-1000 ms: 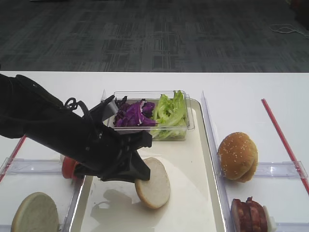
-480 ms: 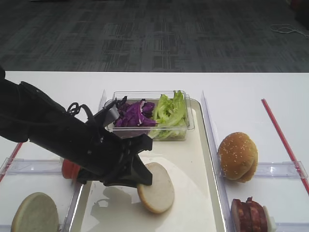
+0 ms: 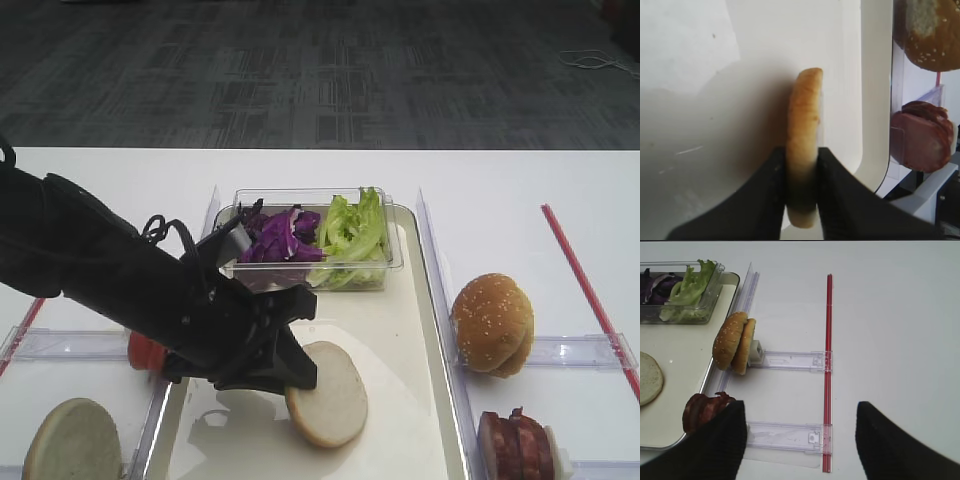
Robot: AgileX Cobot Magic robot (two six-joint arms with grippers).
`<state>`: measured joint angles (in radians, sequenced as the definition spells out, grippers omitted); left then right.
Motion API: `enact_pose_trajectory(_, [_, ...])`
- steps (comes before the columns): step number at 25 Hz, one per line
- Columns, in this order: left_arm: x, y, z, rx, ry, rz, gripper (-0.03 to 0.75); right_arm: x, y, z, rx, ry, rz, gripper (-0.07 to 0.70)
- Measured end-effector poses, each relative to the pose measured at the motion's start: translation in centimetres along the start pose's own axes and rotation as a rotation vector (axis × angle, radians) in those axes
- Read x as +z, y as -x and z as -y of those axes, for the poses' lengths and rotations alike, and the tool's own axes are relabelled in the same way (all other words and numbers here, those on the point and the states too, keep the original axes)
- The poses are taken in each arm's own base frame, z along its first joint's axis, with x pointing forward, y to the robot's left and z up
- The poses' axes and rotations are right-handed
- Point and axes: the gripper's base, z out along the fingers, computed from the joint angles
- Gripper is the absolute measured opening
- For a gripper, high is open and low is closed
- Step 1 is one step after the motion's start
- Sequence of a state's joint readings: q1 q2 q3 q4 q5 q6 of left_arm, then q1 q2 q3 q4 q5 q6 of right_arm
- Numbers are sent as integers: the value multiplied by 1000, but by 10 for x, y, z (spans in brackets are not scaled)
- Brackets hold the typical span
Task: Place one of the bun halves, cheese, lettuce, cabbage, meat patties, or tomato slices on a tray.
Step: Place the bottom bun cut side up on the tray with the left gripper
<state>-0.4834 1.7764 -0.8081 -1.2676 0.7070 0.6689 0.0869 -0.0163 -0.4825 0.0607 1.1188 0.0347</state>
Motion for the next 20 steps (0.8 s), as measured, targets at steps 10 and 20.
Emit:
enact_pose_trajectory(10, [1, -2, -1, 18, 0, -27, 422, 0, 0, 0, 1, 0, 0, 475])
enact_pose_trajectory(20, [1, -4, -1, 39, 6, -51, 432, 0, 0, 0, 2, -1, 0, 475])
